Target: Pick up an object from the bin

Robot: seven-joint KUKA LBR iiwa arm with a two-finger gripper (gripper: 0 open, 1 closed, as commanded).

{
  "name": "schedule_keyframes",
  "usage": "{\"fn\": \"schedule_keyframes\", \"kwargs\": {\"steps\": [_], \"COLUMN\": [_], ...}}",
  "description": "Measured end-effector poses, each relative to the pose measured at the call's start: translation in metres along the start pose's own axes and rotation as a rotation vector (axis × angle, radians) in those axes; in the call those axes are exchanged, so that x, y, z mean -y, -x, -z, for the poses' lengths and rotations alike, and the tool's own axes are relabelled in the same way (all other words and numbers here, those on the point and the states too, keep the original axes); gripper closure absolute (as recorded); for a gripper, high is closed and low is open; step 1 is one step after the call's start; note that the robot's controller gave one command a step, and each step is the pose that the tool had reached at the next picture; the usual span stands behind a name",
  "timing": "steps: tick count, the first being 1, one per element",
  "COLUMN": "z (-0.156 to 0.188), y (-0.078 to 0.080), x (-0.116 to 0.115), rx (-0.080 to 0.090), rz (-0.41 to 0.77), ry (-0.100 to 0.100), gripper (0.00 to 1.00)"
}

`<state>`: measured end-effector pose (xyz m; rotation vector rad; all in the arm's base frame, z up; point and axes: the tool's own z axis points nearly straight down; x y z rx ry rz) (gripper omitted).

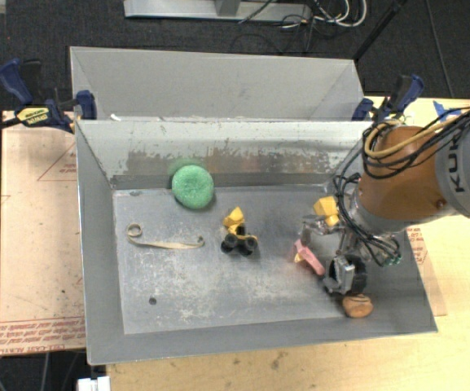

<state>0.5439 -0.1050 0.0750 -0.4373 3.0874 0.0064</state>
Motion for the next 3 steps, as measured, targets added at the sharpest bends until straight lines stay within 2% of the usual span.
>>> {"fn": "schedule_keyframes", "kwargs": {"steps": [1, 2, 3], "z": [-0.001, -0.001, -0.002], "y": [-0.004, -0.004, 0.022], "x": [0.003, 0.003, -0.007], "rx": [-0.012, -0.012, -0.018], "rz": [0.000, 0.000, 0.029], "ry": [-0.003, -0.003, -0.005], "gripper": [1.00, 1.00, 1.00]}}
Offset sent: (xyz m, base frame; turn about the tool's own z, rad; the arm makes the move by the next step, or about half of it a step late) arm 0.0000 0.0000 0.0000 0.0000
